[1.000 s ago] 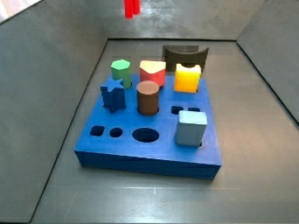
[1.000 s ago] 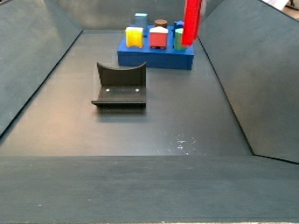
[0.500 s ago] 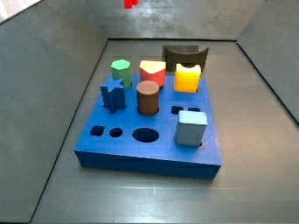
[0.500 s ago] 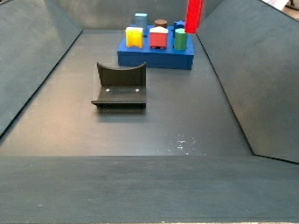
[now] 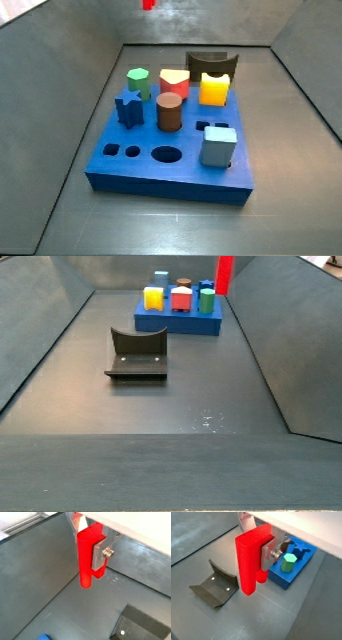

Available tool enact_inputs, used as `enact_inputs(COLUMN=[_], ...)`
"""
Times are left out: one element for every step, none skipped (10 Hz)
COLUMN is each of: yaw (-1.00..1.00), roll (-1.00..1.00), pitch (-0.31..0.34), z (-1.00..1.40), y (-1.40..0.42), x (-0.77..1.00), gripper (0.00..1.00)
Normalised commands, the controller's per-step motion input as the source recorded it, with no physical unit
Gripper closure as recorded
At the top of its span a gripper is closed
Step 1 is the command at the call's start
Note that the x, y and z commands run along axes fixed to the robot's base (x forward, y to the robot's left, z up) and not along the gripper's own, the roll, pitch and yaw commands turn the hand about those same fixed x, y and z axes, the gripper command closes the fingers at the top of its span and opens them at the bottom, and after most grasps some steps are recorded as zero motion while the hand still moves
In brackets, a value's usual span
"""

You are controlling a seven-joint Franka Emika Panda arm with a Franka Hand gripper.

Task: Pick up the square-circle object. Move up. Rotate the square-circle object. Move to above the board. Insert the square-circle object.
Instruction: Rotate the square-circle object.

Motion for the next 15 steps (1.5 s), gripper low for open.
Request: enact_inputs(yaw=[0.26, 0.51, 0.46, 0.3, 0.2, 0.12, 0.09, 0.06, 0.05, 0.04, 0.04, 0.04, 0.03, 0.03, 0.03], roll=[-0.02, -0.02, -0.02, -0.02, -0.02, -0.02, -0.02, -0.01, 0.0, 0.01, 0.02, 0.03, 0.04, 0.04, 0.05], pitch=[0.017, 0.018, 0.018, 0.018, 0.018, -0.005, -0.014, -0.028, -0.037, -0.043, -0.044, -0.045, -0.044, -0.046, -0.047], z=[0.0, 0.0, 0.0, 0.0, -1.0, -1.0, -1.0, -1.0, -1.0, -1.0, -1.0, -1.0, -1.0, -1.0, -1.0], y=[-0.01, 0.0, 0.0, 0.0, 0.0, 0.0, 0.0, 0.0, 0.0, 0.0, 0.0, 0.0, 0.0, 0.0, 0.0], x=[0.03, 0.0, 0.0, 0.0, 0.0, 0.01, 0.02, 0.02, 0.01, 0.02, 0.02, 0.02, 0.02, 0.02, 0.02], gripper=[1.0, 1.0, 1.0, 1.0, 1.0, 1.0, 1.0, 1.0, 1.0, 1.0, 1.0, 1.0, 1.0, 1.0, 1.0])
